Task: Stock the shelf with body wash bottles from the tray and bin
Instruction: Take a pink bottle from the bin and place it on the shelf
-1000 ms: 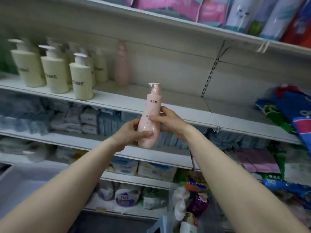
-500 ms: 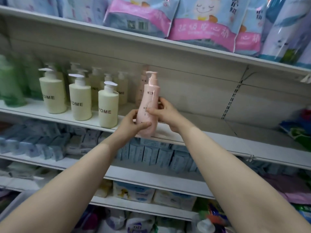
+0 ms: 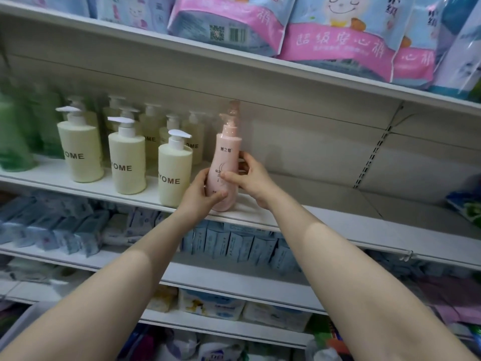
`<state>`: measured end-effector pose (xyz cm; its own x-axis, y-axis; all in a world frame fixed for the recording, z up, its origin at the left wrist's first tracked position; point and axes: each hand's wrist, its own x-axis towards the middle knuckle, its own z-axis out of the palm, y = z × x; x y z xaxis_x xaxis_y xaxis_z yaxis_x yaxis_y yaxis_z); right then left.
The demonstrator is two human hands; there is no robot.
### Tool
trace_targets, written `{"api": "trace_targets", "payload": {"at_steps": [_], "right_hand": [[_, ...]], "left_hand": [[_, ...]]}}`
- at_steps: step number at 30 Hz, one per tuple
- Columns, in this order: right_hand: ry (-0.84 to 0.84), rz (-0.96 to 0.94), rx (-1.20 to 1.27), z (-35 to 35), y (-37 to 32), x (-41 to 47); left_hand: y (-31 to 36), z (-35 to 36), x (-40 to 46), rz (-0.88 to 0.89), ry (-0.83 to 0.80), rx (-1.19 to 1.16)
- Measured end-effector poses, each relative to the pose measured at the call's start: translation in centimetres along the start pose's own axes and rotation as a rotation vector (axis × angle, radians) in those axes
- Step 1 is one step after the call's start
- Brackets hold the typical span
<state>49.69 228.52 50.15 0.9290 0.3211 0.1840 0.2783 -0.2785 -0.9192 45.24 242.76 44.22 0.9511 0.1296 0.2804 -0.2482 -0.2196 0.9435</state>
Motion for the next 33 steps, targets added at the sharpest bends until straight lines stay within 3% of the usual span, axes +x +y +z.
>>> {"api": "trace_targets", "payload": {"at_steps": [15, 24, 33], "right_hand": [[-0.019, 0.015, -0.059, 0.2, 1.6, -2.6], [0.030, 0.035, -0.107, -3.4, 5.1, -7.1], [0.046, 0.091, -0.090, -10.7, 10.2, -15.0]], "left_hand": [[-0.8, 1.2, -1.9, -0.045, 0.123, 0.116], [-0.4, 4.9, -6.4, -0.065, 0.367, 0.079], [0.1, 15.6, -10.7, -0.075, 0.207, 0.099]]}}
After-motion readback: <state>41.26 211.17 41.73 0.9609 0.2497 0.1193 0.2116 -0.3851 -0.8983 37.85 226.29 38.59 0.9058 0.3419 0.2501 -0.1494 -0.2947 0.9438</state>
